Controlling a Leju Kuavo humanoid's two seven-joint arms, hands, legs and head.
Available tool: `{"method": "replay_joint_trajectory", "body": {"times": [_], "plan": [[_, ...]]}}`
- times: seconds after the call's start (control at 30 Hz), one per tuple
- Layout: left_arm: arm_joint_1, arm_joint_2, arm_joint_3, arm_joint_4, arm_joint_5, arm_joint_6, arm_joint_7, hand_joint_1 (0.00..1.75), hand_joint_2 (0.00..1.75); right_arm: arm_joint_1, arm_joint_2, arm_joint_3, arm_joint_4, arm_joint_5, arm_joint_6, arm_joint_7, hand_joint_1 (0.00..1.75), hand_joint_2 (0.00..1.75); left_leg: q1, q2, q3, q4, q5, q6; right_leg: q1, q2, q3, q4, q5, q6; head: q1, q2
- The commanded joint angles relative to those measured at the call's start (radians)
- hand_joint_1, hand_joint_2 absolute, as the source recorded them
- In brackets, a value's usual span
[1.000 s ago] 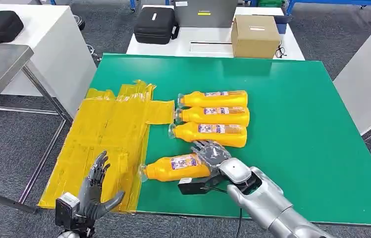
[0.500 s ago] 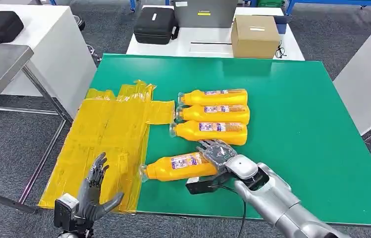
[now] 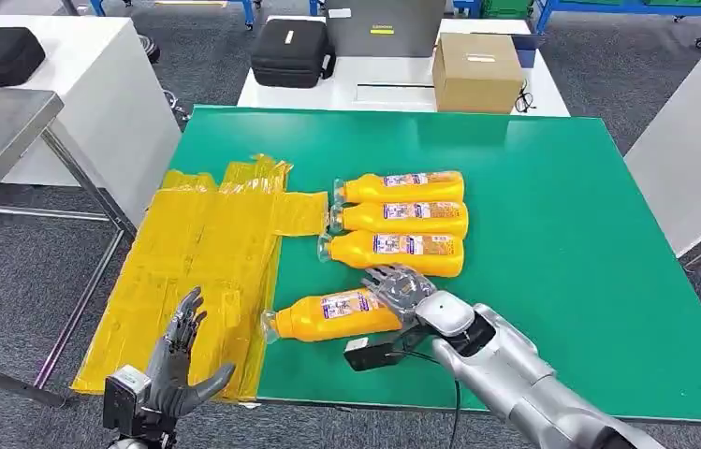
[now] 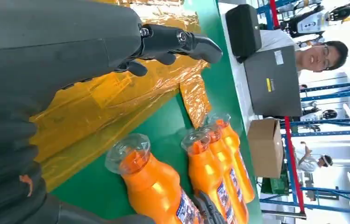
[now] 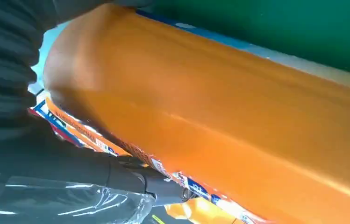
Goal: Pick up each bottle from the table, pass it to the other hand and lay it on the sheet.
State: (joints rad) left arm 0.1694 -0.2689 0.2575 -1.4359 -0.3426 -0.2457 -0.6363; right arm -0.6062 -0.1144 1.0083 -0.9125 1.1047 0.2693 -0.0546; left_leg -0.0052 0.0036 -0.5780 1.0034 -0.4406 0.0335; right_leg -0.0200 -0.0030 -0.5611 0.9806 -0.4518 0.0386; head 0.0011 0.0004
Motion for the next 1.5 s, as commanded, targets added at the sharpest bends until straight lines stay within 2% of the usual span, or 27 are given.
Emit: {"method": "replay_joint_trajectory", "body": {"times": [0.03,0.2,0.5,0.67,0.8,0.97,1.07,1.3,1.5], "plan": [[-0.028,0.009,0.014,0.050,0.003,0.009,-0.008,0.00,1.75,0.033,0.047,0.083,0.178,0.006,-0.026,-0.016,1.75,1.75,0.002,-0.002,0.001,-0.002,0.002,-0.002,0.002,-0.002,0.003,-0.004,0.002,-0.002,0.000,0.000],[-0.008,-0.002,0.024,0.007,0.006,0.005,-0.008,0.00,1.75,0.037,0.041,0.076,0.139,0.010,-0.038,-0.002,1.75,1.75,0.001,0.009,0.005,-0.001,-0.001,-0.002,0.001,0.007,0.008,-0.002,0.003,-0.004,0.000,0.000],[-0.003,-0.020,0.049,-0.028,-0.001,0.003,0.006,0.00,1.75,0.028,0.023,0.066,0.093,0.018,-0.033,0.016,1.75,1.75,0.002,0.009,0.007,-0.001,-0.001,-0.002,0.003,0.008,0.008,-0.001,0.002,-0.004,0.000,0.000],[0.001,-0.009,0.052,-0.021,-0.005,-0.014,0.000,0.00,1.75,0.016,-0.016,0.031,0.033,-0.060,-0.001,-0.035,1.75,1.75,0.003,0.008,0.004,-0.001,0.000,-0.002,0.003,0.007,0.007,-0.001,0.003,-0.004,0.000,0.000],[0.001,-0.009,0.052,-0.021,-0.006,-0.015,-0.001,0.00,1.75,0.016,-0.021,0.031,0.027,-0.063,0.002,-0.035,1.75,1.75,0.002,0.009,0.005,-0.001,0.000,-0.002,0.003,0.008,0.007,-0.001,0.003,-0.004,0.000,0.000],[-0.006,0.004,0.045,-0.016,0.000,-0.031,-0.013,0.00,1.75,0.025,-0.064,-0.122,-0.111,-0.353,0.051,-0.137,1.75,1.75,0.002,0.006,0.002,0.000,0.001,-0.002,0.003,0.005,0.005,-0.001,0.002,-0.004,0.000,0.000],[-0.007,0.006,0.038,-0.014,0.006,-0.037,-0.018,0.00,1.75,0.054,-0.082,-0.185,-0.171,-0.441,0.047,-0.159,1.75,1.75,0.002,0.005,-0.002,0.001,0.001,-0.002,0.003,0.005,0.003,0.000,0.002,-0.004,0.000,0.000],[-0.005,0.020,0.007,-0.013,0.007,-0.036,-0.029,0.00,1.75,0.107,-0.105,-0.256,-0.247,-0.511,0.022,-0.186,1.75,1.75,0.001,0.002,-0.009,0.001,0.002,0.000,0.001,0.002,-0.003,0.001,0.002,-0.003,0.000,0.000],[0.011,0.016,-0.009,-0.030,0.015,-0.026,-0.020,0.00,1.75,0.120,-0.058,-0.298,-0.262,-0.518,0.009,-0.176,1.75,1.75,0.001,0.004,-0.014,0.001,0.001,0.000,0.001,0.004,-0.009,0.001,0.002,-0.003,0.000,0.000]]}}
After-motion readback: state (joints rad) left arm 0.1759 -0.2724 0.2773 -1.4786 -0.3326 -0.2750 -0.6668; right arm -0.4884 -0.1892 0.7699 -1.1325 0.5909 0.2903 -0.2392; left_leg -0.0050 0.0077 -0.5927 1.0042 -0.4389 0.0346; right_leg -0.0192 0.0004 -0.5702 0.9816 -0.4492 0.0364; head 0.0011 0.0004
